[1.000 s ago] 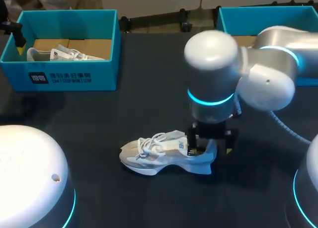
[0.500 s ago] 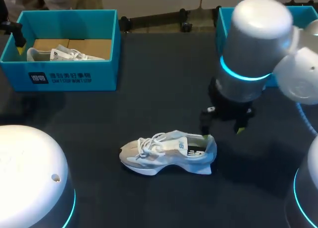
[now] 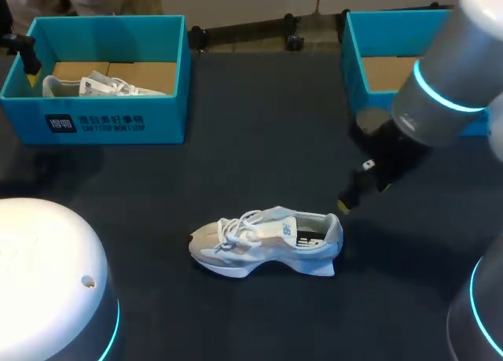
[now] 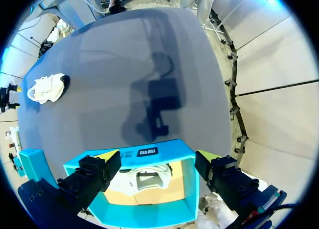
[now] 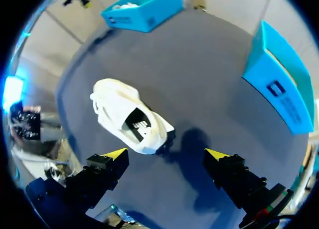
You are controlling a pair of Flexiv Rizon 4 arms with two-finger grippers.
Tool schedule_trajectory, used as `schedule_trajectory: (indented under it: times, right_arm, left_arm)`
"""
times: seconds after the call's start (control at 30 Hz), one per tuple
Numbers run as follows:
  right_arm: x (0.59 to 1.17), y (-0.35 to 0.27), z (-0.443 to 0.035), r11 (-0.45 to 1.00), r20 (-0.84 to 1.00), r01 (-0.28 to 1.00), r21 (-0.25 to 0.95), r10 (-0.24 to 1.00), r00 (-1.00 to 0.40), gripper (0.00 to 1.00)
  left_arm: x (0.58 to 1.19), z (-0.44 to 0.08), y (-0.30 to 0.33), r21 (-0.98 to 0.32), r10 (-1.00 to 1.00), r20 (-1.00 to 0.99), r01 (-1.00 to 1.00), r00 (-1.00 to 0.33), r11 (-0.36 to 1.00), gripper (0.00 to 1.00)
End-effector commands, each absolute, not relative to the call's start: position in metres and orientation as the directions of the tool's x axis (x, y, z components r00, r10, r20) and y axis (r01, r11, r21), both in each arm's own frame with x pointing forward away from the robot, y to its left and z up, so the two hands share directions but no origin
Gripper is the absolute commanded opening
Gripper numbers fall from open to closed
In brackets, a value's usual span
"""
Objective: Take the shoe out of the shoebox, open the shoe tongue, remove and reinsert the insole, then place the shoe into the shoebox
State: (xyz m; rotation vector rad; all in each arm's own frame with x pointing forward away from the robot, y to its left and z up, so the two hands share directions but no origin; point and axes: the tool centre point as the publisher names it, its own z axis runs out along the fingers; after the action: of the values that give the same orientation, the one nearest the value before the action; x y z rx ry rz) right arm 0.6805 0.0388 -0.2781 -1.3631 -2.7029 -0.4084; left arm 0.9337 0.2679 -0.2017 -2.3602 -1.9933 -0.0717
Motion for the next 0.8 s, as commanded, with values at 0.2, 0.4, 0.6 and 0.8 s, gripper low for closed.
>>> schedule_trajectory:
  times: [0.2,0.4,0.6,0.8]
  right_arm:
    - [0.671,0.025,-0.285,0.619,0.364,0.612,0.492,0.492,-0.791,1.00]
    - [0.664,0.000,-0.289,0.552,0.277,0.415,0.723,0.319,-0.906,1.00]
    - [0.669,-0.009,-0.296,0.482,0.211,0.311,0.819,0.251,-0.945,1.00]
    - [0.675,-0.013,-0.310,0.361,0.265,0.377,0.853,0.322,-0.909,1.00]
  left_arm:
    - [0.933,-0.202,0.268,-0.009,0.983,0.071,0.986,0.168,-0.168,1.00]
    - [0.933,-0.202,0.268,-0.009,0.983,0.071,0.986,0.168,-0.168,1.00]
    - [0.933,-0.202,0.268,-0.009,0.983,0.071,0.986,0.168,-0.168,1.00]
    - [0.933,-0.202,0.268,-0.009,0.983,0.071,0.986,0.168,-0.168,1.00]
